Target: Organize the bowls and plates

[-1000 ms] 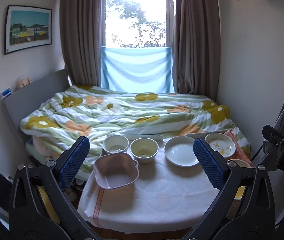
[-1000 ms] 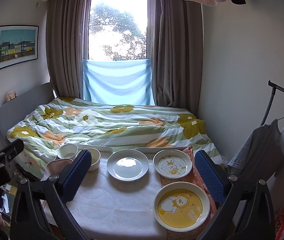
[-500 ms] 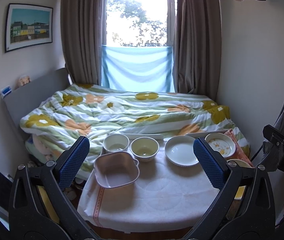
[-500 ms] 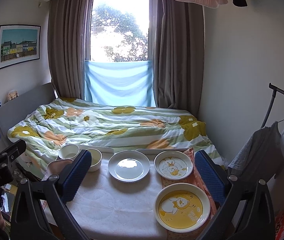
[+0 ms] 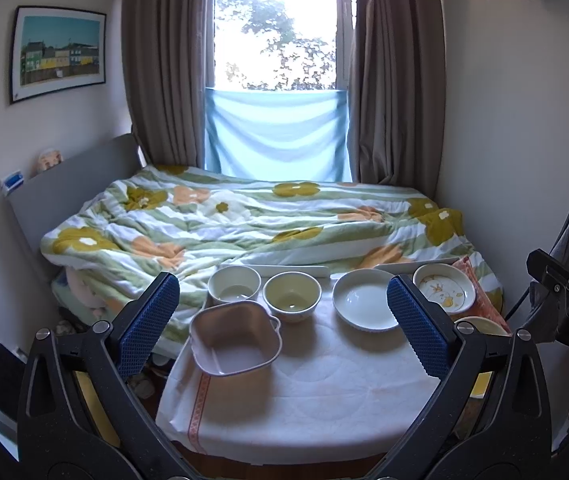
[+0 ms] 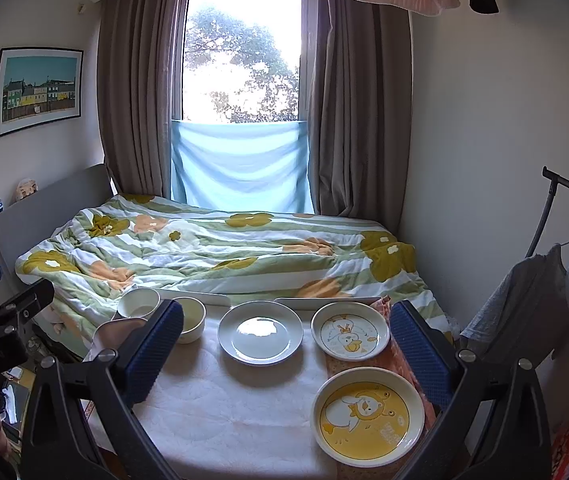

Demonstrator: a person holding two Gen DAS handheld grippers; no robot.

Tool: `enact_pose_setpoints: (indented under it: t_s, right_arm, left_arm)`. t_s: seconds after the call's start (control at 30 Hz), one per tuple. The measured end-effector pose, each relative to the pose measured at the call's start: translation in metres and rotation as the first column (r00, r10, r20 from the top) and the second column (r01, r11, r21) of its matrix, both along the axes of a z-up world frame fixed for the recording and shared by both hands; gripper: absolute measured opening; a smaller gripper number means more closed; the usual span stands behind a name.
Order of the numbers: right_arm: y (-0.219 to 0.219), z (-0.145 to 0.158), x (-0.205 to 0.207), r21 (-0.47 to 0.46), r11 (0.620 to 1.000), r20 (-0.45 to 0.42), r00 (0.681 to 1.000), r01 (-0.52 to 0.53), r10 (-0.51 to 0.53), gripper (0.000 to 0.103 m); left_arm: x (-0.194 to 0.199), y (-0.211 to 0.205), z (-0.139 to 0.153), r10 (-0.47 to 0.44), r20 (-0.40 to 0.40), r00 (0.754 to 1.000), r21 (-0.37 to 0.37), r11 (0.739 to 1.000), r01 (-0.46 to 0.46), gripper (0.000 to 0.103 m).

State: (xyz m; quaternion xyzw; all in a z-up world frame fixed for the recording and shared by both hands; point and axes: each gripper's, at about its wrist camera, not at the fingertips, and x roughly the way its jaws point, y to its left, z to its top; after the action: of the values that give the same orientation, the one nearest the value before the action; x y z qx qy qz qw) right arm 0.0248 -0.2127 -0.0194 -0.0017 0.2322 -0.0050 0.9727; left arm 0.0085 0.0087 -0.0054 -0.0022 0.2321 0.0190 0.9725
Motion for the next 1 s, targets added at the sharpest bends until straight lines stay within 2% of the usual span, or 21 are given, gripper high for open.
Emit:
enact_pose_setpoints:
  t_s: [1.0]
  right_arm:
    - [-0.0022, -0.0064, 0.0050, 0.001, 1.000, 0.002, 1.000, -0.002, 0.002, 0.103]
  left_arm:
    - [0.0066, -0.0058, -0.0047, -0.007, -0.012, 1.000, 0.000, 1.000, 0.007, 0.103]
